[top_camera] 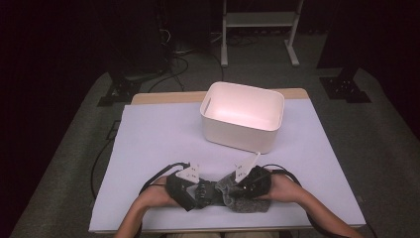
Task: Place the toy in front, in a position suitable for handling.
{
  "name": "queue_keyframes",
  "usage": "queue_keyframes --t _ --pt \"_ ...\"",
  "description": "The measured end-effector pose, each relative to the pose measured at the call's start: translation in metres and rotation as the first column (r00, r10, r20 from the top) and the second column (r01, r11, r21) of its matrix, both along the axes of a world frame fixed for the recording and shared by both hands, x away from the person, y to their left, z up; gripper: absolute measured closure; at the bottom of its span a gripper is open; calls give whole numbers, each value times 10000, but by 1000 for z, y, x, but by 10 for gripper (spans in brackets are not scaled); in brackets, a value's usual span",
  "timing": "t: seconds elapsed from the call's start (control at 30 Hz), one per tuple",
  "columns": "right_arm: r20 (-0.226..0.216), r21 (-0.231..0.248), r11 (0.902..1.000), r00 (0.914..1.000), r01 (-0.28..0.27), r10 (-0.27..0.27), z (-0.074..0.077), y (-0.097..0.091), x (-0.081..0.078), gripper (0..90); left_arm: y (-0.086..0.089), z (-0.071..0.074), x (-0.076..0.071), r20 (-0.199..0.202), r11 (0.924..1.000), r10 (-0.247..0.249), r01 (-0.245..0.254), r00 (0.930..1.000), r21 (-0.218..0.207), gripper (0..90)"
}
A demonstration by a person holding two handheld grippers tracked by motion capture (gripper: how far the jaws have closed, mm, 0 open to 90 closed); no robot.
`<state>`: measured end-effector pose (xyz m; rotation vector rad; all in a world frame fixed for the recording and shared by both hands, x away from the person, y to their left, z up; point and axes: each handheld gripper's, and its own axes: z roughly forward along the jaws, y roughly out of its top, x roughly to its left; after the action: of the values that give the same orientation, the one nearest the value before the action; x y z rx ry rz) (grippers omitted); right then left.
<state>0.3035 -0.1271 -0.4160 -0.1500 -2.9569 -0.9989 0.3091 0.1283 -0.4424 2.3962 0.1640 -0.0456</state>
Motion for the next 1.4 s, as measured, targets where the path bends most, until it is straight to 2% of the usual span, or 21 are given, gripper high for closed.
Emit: queue_keyframes --t 0.27,0.37,0.43,0.53,0.67,0.87,0.97,1.03,1.23,1.4 --pt "-5 -58 9999 10000 83 -83 -1 -6 -2 800 0 1 0 -142 9999 135 -137 9998 -100 208" --pt "-61 -7 9999 9999 128 -128 -2 -8 -2 801 0 0 0 -22 9999 68 -68 10000 -95 213" --pt "97 12 9999 9999 107 -107 -2 -5 -2 801 0 0 -1 -3 9999 73 -73 10000 -71 216" --pt "262 97 10000 9997 15 -18 0 3 -3 801 -1 1 -2 -7 9999 109 -109 9999 -32 216" --pt "286 284 9992 9992 -288 280 4 21 -3 801 -1 1 -2 2 9999 102 -102 9999 -25 216" --pt "153 816 9949 9982 -599 588 7 46 -4 801 -2 1 -2 68 10000 66 -67 10000 70 217" --pt "214 851 9938 9973 -715 699 7 54 -4 801 -1 -1 -3 28 9999 60 -60 10000 122 219" --pt "168 830 9941 9975 -703 691 7 52 -3 801 0 0 -3 16 9999 104 -104 9999 -17 220" --pt "37 530 9979 9994 -360 358 7 34 0 802 -1 0 -2 10 10000 92 -92 10000 -14 220" --pt "97 684 9963 9987 -514 509 9 43 -2 801 -2 1 -2 69 10000 44 -44 10000 74 220"
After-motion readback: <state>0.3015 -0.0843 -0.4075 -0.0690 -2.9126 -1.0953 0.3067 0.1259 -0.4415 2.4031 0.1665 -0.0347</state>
